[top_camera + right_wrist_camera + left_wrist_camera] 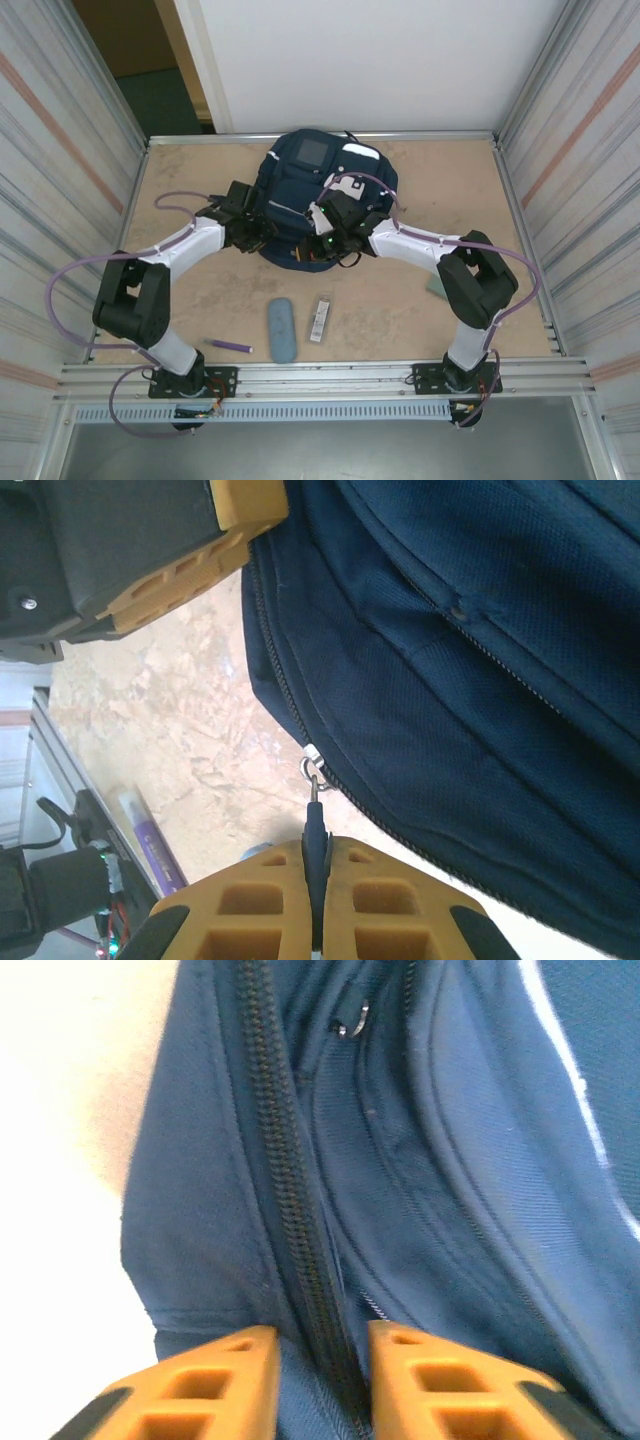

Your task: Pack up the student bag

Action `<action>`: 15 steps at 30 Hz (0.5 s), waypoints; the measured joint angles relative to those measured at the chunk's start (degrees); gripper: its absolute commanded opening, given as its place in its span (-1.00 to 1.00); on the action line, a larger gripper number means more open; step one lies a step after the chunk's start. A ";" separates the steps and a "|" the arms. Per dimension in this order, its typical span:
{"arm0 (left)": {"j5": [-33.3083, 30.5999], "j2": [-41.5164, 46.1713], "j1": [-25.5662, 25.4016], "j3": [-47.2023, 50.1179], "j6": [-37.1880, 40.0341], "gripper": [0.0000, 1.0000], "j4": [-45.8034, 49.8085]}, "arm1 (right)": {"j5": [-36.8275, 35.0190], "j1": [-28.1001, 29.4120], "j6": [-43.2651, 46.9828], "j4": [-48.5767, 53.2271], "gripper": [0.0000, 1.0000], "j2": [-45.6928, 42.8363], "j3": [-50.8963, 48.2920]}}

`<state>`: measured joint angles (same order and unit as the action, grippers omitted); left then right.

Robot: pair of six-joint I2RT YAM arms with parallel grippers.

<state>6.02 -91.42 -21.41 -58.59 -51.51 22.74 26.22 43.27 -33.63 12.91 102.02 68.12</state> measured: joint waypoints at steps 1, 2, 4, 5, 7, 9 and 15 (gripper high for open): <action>-0.44 -0.02 0.00 0.17 -0.13 -0.86 0.07 | -0.52 0.00 0.39 0.46 -1.00 -0.04 0.00; -0.85 0.00 0.00 0.28 0.17 -1.00 0.20 | -1.01 -0.09 1.05 0.76 -1.00 -0.20 -0.20; -1.05 0.04 0.07 0.37 1.18 -1.00 0.09 | -1.90 -0.48 1.90 1.14 -1.00 -1.29 -1.38; -0.74 0.13 0.31 0.46 1.42 -1.00 0.07 | -2.34 -0.83 2.43 1.25 -1.00 -2.27 -2.51; 1.01 0.28 1.42 0.63 2.03 -1.00 0.04 | -2.60 -2.08 2.82 1.29 -1.00 -4.42 -5.03; 2.60 0.57 3.10 1.20 2.62 -1.00 -0.22 | -2.60 -4.02 3.06 1.31 -1.00 -6.43 -7.56; 4.63 1.07 8.09 2.10 4.98 -1.00 -0.09 | -3.85 -10.27 4.94 3.30 -1.00 -12.66 -14.71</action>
<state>10.66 -90.35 -13.32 -56.49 -46.52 22.65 22.37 32.99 -28.69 16.21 89.36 53.41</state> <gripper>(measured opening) 0.044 0.062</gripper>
